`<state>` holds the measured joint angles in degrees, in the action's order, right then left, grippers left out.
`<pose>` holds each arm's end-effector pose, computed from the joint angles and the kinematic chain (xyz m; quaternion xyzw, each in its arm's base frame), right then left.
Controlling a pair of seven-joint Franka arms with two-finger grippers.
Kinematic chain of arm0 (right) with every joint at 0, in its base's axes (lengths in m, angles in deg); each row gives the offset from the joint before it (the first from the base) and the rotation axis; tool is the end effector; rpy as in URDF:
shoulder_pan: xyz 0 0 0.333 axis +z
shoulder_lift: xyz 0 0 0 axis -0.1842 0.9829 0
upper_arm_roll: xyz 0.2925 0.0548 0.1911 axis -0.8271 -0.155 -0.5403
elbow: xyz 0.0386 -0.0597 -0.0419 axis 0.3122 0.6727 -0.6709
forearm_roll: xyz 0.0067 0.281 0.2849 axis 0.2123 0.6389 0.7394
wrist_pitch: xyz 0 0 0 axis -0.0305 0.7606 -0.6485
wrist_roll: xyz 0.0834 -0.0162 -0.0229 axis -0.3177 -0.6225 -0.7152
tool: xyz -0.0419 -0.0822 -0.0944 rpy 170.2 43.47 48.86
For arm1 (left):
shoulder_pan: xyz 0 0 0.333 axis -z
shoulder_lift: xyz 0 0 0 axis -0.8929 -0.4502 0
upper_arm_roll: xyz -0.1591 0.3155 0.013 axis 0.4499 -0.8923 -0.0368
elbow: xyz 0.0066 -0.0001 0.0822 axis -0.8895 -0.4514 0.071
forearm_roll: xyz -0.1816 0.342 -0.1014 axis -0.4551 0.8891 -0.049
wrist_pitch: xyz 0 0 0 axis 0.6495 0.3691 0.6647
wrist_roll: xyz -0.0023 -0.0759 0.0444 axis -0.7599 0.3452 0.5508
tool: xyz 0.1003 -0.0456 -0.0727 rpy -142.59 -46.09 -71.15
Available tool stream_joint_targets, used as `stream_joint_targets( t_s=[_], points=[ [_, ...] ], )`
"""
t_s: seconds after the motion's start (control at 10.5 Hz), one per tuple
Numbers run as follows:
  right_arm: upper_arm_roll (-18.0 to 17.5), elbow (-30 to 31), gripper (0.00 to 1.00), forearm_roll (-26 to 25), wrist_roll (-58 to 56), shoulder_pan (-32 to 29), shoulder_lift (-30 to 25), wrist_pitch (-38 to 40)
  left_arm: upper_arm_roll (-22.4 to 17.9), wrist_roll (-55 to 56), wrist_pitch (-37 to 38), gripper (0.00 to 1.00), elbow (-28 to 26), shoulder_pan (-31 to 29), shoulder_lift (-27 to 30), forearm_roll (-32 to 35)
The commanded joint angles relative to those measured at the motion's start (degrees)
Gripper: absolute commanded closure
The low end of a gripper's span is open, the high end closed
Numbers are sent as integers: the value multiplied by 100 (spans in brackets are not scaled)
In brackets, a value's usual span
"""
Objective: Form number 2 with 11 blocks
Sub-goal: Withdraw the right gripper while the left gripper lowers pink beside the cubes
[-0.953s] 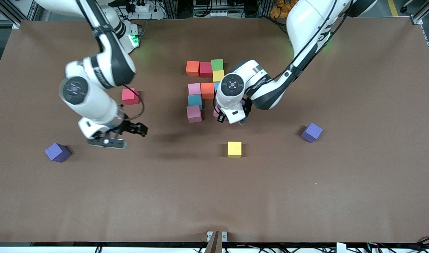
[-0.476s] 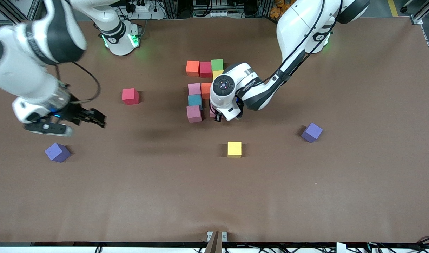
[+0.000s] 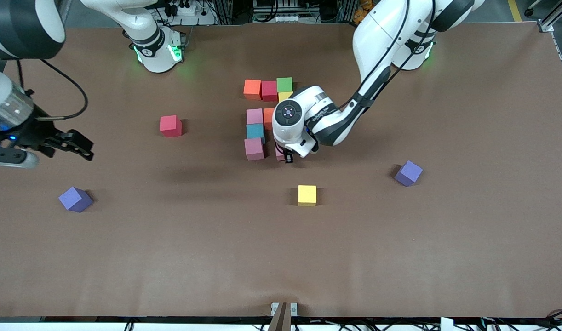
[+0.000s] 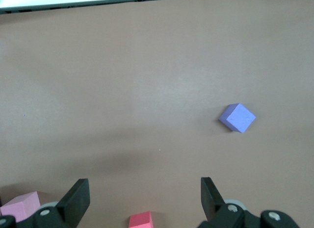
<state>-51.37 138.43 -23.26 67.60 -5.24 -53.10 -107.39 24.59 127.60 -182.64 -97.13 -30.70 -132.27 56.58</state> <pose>0.6060 0.0359 0.6060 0.9972 -0.0470 0.0558 0.0190 0.4628 -0.5481 0.1873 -0.6755 -0.7350 0.0509 0.0288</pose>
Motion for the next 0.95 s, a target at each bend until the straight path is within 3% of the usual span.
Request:
stream_joint_targets(
  t_s=[0.0, 0.86],
  points=[
    [131, -283, 0, -42, -457, -99, 55, 329, -83, 101, -195, 100, 140, 226, -89, 195],
    [175, -301, 0, 230, -476, -151, 46, 330, -75, 84, -538, 100, 149, 261, -185, 530]
  ],
)
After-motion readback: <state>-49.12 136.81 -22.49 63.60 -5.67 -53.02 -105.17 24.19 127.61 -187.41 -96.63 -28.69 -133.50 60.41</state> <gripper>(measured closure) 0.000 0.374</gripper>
